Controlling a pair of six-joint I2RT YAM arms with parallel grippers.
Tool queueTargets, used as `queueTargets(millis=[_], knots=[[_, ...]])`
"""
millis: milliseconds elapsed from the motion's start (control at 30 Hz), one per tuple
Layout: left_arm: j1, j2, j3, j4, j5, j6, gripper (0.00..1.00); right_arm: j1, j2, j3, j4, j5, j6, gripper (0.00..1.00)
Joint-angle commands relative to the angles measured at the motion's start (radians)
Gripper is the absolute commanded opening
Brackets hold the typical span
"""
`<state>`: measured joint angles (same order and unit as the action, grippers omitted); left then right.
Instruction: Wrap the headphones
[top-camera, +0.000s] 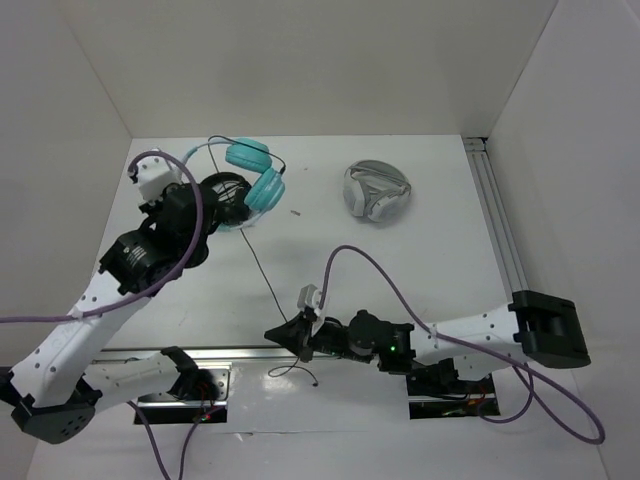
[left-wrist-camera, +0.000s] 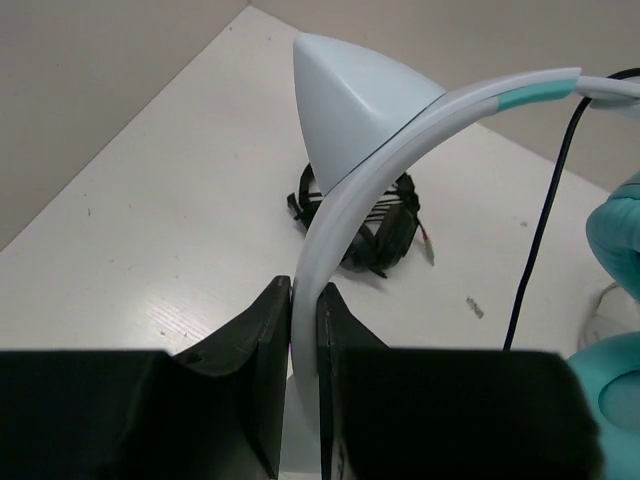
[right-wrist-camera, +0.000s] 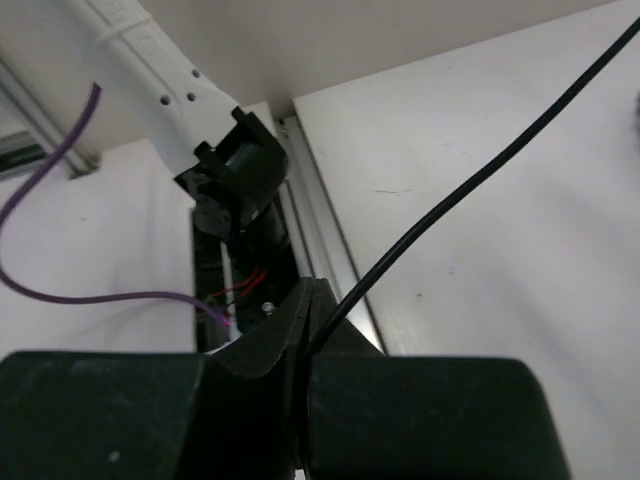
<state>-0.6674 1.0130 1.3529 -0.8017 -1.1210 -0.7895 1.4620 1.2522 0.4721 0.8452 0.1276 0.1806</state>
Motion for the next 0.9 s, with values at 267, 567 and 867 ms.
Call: queueTargets(millis=[267,567,867], knots=[[0.055,0.2,-0.017,-0.011,0.415,0.294,0.0,0.061,-0.162,0.38,-0.652,0.487,-0.424,0.0],[-0.081,0.188,-0.144,-0.056,0.606,0.403,0.0,0.009,-0.157,0.536,-0.81,0.708,-0.601,0.0],[-0.262,0.096,-0.156,-0.139,0.782,0.423,0.0,-0.133,-0.109,0.513,-0.755,0.761,-0.684,0.03]])
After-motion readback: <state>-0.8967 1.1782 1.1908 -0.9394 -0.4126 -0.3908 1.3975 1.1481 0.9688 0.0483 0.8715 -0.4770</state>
